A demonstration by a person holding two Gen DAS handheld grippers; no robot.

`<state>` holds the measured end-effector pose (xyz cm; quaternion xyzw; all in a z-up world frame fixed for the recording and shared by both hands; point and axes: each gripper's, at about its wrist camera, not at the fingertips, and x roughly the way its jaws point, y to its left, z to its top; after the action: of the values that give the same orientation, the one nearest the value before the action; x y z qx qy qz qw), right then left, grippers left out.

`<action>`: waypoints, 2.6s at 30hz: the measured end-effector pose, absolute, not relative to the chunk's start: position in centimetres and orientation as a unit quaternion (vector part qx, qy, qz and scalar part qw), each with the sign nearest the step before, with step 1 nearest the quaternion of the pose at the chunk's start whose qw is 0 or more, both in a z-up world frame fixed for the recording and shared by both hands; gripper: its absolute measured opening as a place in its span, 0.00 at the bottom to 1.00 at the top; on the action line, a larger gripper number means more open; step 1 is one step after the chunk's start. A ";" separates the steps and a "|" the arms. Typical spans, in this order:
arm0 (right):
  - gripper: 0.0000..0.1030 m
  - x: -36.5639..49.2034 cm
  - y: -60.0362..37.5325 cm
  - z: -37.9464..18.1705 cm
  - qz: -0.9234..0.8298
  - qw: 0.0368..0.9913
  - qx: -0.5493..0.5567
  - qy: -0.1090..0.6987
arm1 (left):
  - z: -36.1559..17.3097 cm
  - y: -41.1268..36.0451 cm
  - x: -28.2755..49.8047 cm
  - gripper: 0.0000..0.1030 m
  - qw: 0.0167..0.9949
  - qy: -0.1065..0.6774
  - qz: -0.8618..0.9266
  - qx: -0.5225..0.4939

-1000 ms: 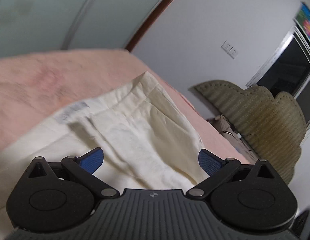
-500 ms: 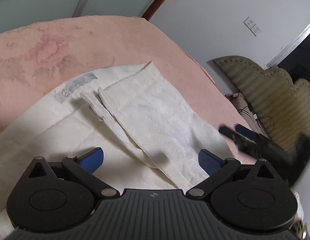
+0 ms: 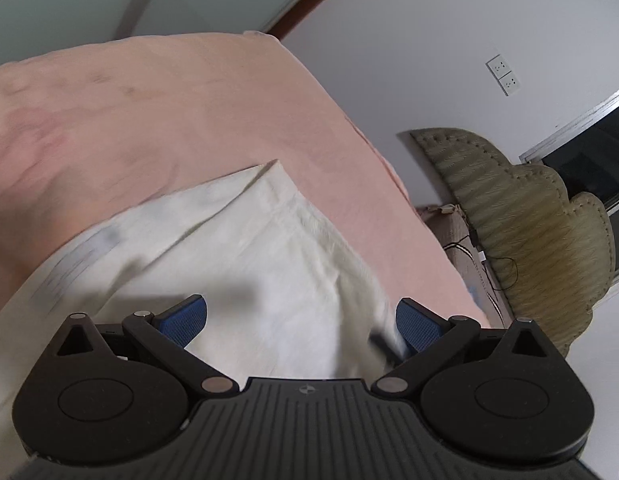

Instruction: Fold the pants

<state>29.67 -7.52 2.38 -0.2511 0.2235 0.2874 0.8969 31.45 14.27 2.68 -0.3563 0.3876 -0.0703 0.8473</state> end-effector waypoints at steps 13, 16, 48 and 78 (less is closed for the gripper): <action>0.10 22.4 -4.9 0.9 0.304 0.849 -0.408 0.145 | 1.0 11.2 40.5 0.34 0.803 0.469 -0.079 -0.358; 0.10 21.9 -5.0 1.3 0.298 0.852 -0.406 0.141 | 0.4 10.9 39.8 0.08 0.807 0.472 -0.069 -0.348; 0.06 9.4 -13.5 3.1 0.169 0.863 -0.419 0.225 | 4.0 15.6 14.4 0.05 0.904 0.286 -0.134 -0.287; 0.28 -4.3 -12.6 1.4 0.182 0.907 -0.267 0.272 | -0.1 20.0 5.6 0.19 0.899 0.369 -0.075 -0.222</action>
<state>-4.35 -12.59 1.40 -0.2666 0.2716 0.1822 0.9066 5.62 19.99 -0.13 -0.2220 0.3689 -0.0751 0.8994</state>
